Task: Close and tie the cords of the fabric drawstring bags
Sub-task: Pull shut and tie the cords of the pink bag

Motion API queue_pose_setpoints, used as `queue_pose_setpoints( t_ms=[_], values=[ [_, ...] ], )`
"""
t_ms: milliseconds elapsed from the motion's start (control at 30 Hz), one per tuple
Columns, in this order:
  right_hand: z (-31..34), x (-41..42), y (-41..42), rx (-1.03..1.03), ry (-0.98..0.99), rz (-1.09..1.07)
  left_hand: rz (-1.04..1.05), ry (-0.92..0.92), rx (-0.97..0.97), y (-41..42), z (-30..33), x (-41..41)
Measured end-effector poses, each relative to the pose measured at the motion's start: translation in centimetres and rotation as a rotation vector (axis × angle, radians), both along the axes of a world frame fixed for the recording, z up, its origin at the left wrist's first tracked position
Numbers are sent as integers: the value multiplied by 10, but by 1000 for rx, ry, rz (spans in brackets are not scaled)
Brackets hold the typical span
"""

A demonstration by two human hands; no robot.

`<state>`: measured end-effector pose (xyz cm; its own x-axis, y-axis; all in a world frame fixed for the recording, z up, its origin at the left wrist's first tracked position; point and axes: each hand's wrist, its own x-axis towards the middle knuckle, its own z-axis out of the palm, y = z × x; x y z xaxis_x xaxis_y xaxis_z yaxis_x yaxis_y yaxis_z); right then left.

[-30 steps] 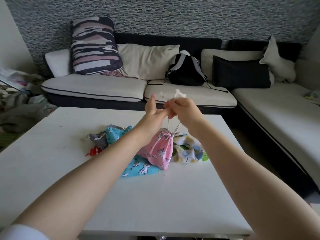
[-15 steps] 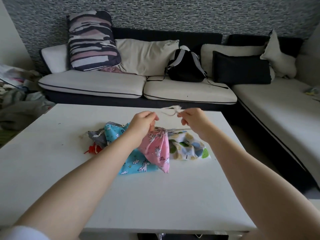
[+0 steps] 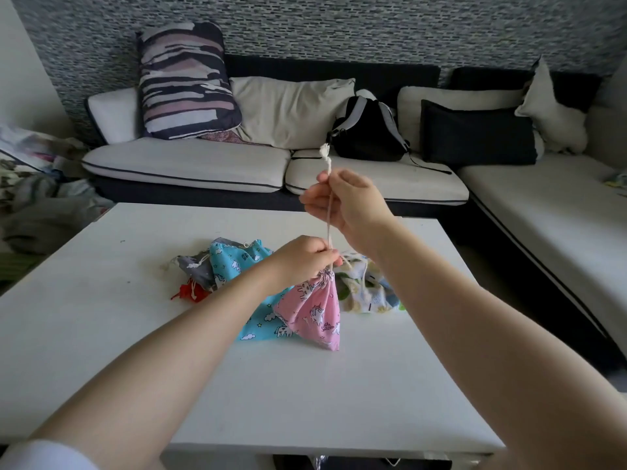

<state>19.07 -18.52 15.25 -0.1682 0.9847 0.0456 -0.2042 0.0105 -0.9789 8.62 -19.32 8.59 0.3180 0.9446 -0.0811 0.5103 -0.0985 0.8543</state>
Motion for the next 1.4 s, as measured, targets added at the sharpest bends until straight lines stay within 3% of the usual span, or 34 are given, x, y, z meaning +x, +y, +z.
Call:
queue_pose_setpoints(
  t_ms=[67,267,333,500,567,667,900,1133,1267,1400],
  values=[
    [-11,-3,2,-32,-83,13,13,-22,17,0,-3,1],
    [-49,17,-2,-107,-672,40,112,-286,4,3,-9,-7],
    [-58,21,-5,-91,-778,67,134,-322,4,6,-10,-9],
    [-66,25,-13,-94,-624,144,94,-446,-57,7,-11,-8],
    [-70,26,-13,-84,-673,138,97,-462,-61,6,-10,-11],
    [-70,28,-9,-95,-721,45,75,-394,-50,4,-8,-16],
    [-66,30,-10,-240,-433,47,212,-302,109,2,-15,-15],
    [-71,31,-12,-242,-473,118,297,-140,210,2,-20,-8],
    [-75,34,-16,-238,-453,163,319,-183,233,-3,-15,-1],
    [-74,36,-15,-299,-265,56,284,-240,247,-8,-8,2]
  ],
)
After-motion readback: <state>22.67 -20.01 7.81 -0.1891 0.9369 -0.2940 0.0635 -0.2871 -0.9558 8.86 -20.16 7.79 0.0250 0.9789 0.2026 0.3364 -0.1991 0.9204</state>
